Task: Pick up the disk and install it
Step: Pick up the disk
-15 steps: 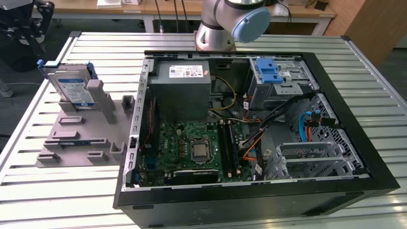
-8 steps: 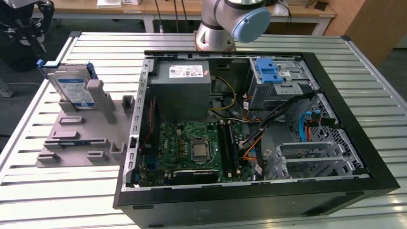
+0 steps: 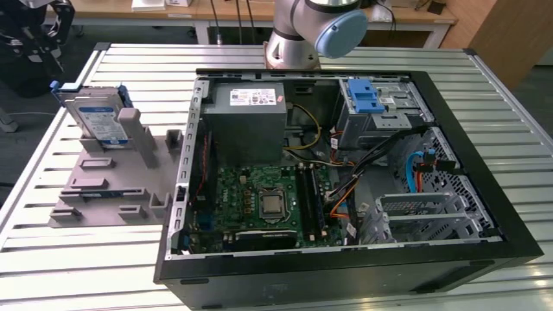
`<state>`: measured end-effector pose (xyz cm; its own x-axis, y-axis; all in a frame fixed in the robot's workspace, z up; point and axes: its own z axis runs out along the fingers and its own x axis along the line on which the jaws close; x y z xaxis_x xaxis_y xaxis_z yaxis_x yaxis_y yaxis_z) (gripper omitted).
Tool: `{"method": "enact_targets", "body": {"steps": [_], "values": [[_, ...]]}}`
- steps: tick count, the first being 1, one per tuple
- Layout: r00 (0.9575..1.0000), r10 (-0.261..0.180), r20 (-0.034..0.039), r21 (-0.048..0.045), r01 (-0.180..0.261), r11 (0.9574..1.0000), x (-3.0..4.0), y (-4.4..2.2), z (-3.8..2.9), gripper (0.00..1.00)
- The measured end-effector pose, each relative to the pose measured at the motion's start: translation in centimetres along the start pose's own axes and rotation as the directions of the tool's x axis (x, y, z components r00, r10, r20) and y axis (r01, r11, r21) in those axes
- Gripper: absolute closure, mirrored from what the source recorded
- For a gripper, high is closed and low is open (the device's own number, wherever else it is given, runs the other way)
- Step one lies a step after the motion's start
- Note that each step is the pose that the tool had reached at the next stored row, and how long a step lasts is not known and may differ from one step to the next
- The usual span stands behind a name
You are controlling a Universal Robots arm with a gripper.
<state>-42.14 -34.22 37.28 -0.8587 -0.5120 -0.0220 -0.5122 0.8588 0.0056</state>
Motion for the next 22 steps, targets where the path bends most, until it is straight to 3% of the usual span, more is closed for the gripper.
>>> {"method": "enact_targets", "body": {"steps": [4,7,13,19,22], "values": [[0.9974,-0.072,-0.0004,-0.0016,0.072,0.9974,0.0,0.0,0.03,0.89],[0.9922,-0.125,-0.0006,-0.0028,0.125,0.9922,0.0,0.0,0.05,0.89],[0.9755,-0.22,-0.0007,-0.005,0.22,0.9755,0.0,0.0,0.08,0.89],[0.9522,-0.305,-0.0007,-0.0069,0.305,0.9522,0.0,0.0,0.11,0.89],[0.9518,-0.307,-0.0006,-0.007,0.307,0.9518,0.0,0.0,0.11,0.89]]}}
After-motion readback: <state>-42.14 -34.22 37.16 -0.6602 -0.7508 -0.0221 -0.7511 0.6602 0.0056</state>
